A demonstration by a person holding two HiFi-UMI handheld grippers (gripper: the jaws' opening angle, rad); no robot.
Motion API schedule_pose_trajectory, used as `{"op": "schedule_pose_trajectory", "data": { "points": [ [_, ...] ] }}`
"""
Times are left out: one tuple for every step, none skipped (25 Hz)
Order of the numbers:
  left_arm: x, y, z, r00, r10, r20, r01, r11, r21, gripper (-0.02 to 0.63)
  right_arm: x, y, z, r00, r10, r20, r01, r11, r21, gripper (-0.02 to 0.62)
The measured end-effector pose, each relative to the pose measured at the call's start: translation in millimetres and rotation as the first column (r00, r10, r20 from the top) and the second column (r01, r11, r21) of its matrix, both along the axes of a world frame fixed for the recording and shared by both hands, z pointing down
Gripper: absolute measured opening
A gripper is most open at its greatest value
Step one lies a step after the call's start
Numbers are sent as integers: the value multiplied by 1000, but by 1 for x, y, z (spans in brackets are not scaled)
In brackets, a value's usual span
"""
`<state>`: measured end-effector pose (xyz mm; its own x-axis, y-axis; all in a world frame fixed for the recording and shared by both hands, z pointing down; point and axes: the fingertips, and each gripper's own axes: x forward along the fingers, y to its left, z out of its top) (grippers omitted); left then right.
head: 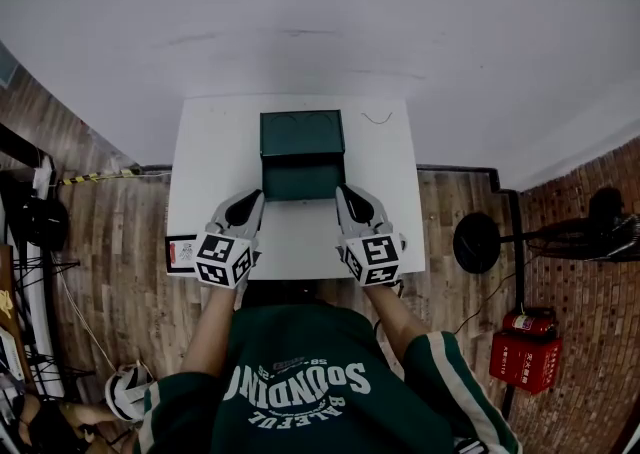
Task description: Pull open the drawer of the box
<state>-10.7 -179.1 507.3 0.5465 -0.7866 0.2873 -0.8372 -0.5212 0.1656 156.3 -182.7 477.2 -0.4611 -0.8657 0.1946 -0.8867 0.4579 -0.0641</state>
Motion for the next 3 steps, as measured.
{"op": "schedule_pose_trajectory", "data": {
  "points": [
    [1,0,1,1000,1,0,-1,1000,-2,52,0,0,1,1000,-1,1,1,1000,-2,2],
    [2,0,2,1000,2,1,-2,1000,-3,52,0,-1,3,1000,-1,2,1,1000,-5,2],
    [3,-1,3,1000,3,1,-3,1000,-4,54,1,-1,4,1000,-2,3,2,1000,-9,2]
  ]
}}
